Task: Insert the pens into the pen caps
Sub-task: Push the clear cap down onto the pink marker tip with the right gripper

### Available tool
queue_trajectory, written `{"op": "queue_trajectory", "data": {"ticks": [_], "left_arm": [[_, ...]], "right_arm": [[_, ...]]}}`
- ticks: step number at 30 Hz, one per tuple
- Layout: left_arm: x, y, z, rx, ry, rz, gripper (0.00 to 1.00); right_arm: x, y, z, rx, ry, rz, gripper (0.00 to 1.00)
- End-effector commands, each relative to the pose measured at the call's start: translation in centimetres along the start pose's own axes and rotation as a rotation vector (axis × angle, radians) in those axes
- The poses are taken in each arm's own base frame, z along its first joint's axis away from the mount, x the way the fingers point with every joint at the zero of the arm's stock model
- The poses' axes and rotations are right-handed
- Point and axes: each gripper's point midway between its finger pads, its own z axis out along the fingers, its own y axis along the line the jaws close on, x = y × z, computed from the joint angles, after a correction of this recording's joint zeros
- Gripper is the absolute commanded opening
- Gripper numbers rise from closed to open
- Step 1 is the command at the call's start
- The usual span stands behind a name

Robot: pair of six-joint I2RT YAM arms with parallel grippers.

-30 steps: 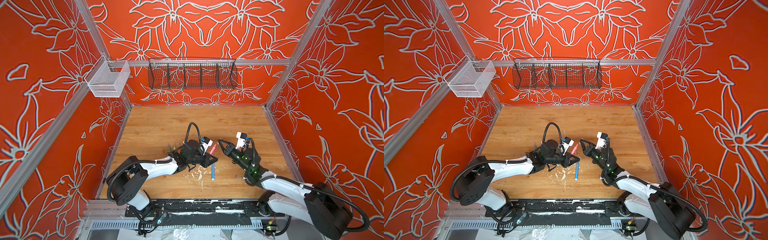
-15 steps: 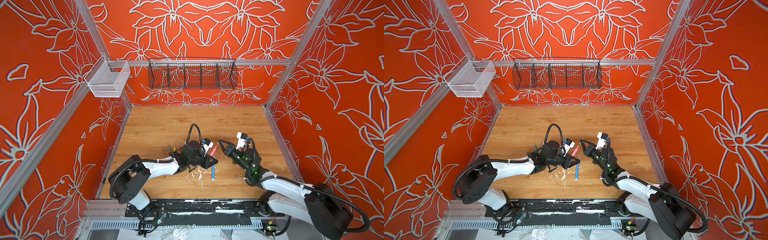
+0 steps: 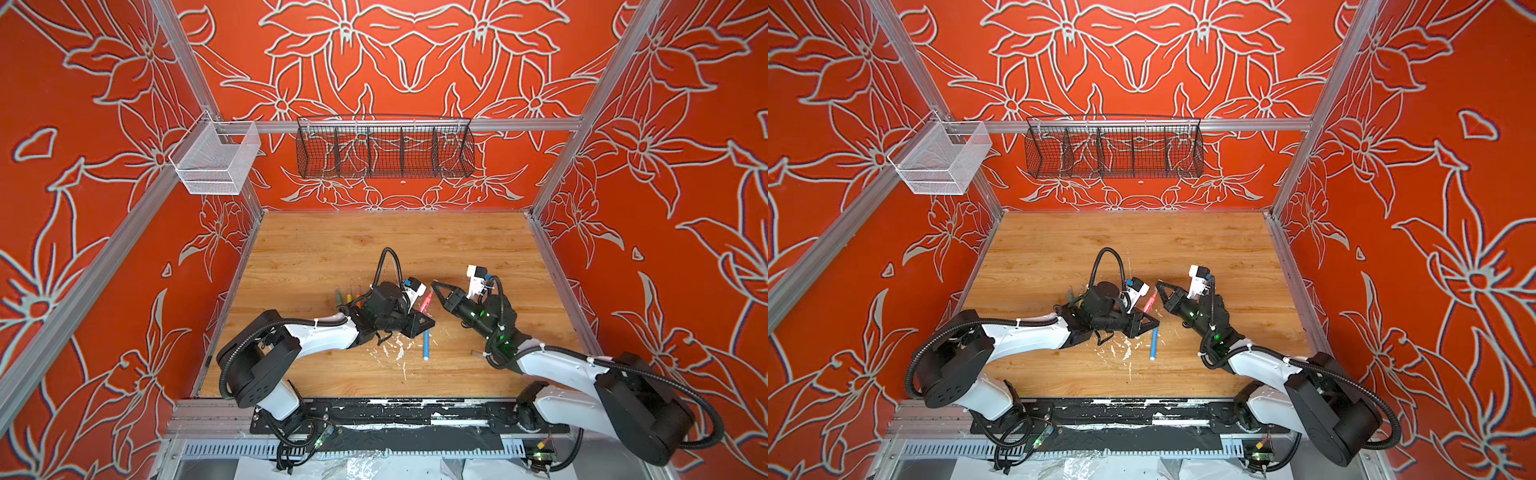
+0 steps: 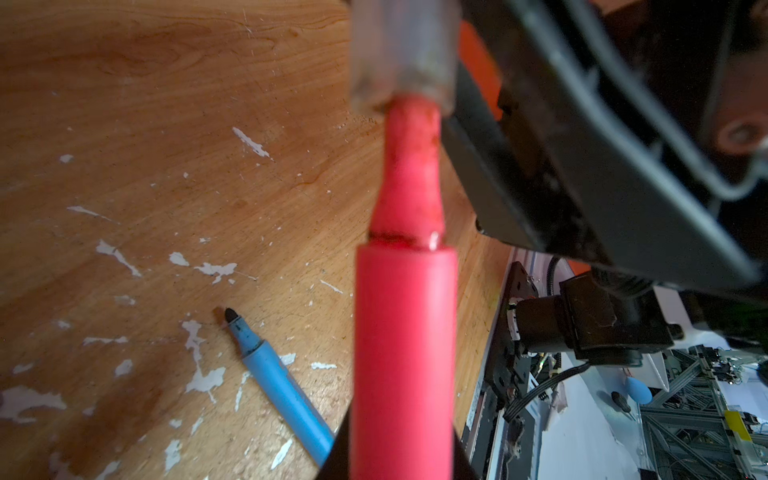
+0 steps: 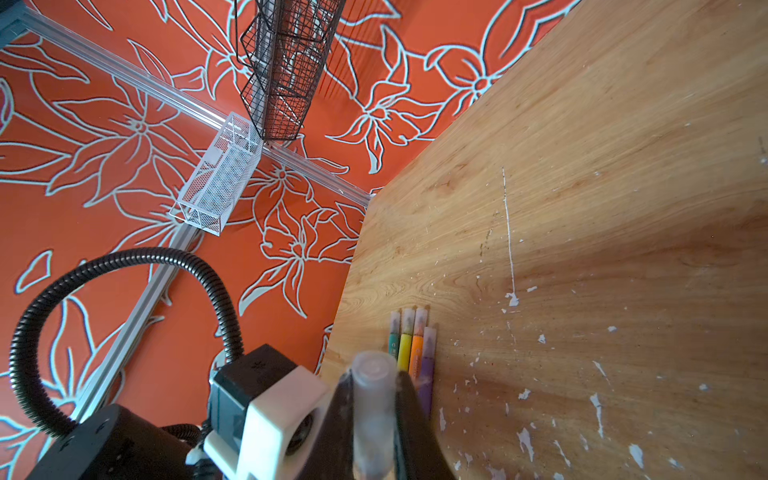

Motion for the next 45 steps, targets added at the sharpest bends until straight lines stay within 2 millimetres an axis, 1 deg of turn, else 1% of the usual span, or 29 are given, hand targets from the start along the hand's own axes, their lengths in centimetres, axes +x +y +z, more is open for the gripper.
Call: {"op": "queue_trajectory", "data": {"ticks": [1,3,5,8,11,14,18,20,23,24,25,26,27,30,33,37,40,43,45], "left_arm": [[-1.6,-0.3,-0.2,0.018,-0.038,-0.002,0.00],[-2.3,0.1,-0.7,0.026,-0.062,-0.011,0.00],[-3.8,1.2,-1.3,0.010,-0.104,-0.075,0.00],[-5.7,0.2,-2.3,0.108,-0.152,-0.126,0.00],[-6.6,-0.1,-2.8,0.097,-0.189,-0.096,0.00],[-6.9,-0.2,-3.3,0.099,-0.205,-0.062,0.00],[-6.3,-0.6,-3.6,0.136,-0.206,-0.032,0.00],[-6.3,-0.6,-3.9,0.117,-0.194,-0.012,0.00],[-6.2,-0.3,-4.6,0.095,-0.233,0.006,0.00],[-6.2,-0.3,-4.8,0.093,-0.246,0.011,0.00],[-6.1,-0.3,-4.9,0.092,-0.254,0.017,0.00],[-6.1,-0.2,-5.0,0.086,-0.257,0.023,0.00],[-6.0,-0.1,-5.0,0.081,-0.255,0.029,0.00],[-5.7,0.4,-4.8,0.063,-0.250,0.035,0.00],[-5.6,0.3,-4.6,0.078,-0.247,0.052,0.00],[-5.7,0.2,-5.0,0.061,-0.255,0.073,0.00],[-5.7,0.3,-5.3,0.054,-0.271,0.082,0.00],[-5.7,0.2,-5.4,0.050,-0.270,0.092,0.00],[-5.7,0.2,-5.4,0.049,-0.269,0.100,0.00]], "right_arm": [[-0.5,2.1,0.6,-0.075,0.014,0.018,0.00],[-0.1,2.5,0.8,-0.096,0.033,0.020,0.00],[0.1,2.7,1.0,-0.115,0.044,0.018,0.00],[0.5,3.1,1.3,-0.142,0.067,0.020,0.00],[0.9,3.5,1.6,-0.164,0.092,0.006,0.00],[1.5,4.2,2.0,-0.198,0.131,-0.016,0.00],[2.2,5.1,2.1,-0.248,0.163,-0.048,0.00],[2.6,5.5,2.1,-0.276,0.172,-0.063,0.00],[3.4,6.2,2.3,-0.323,0.197,-0.078,0.00],[3.6,6.3,2.4,-0.332,0.204,-0.076,0.01],[3.7,6.1,2.6,-0.333,0.207,-0.069,0.06],[3.8,5.7,2.7,-0.324,0.208,-0.058,0.13],[3.9,5.3,2.9,-0.318,0.207,-0.050,0.18],[4.0,4.9,3.2,-0.320,0.210,-0.038,0.28],[3.9,4.9,3.3,-0.329,0.222,-0.031,0.38],[3.2,4.7,3.0,-0.307,0.213,-0.062,0.51],[2.6,4.8,2.6,-0.260,0.212,-0.099,0.58],[1.9,5.4,1.8,-0.223,0.197,-0.151,0.62],[1.2,6.3,0.9,-0.231,0.170,-0.188,0.63]]}}
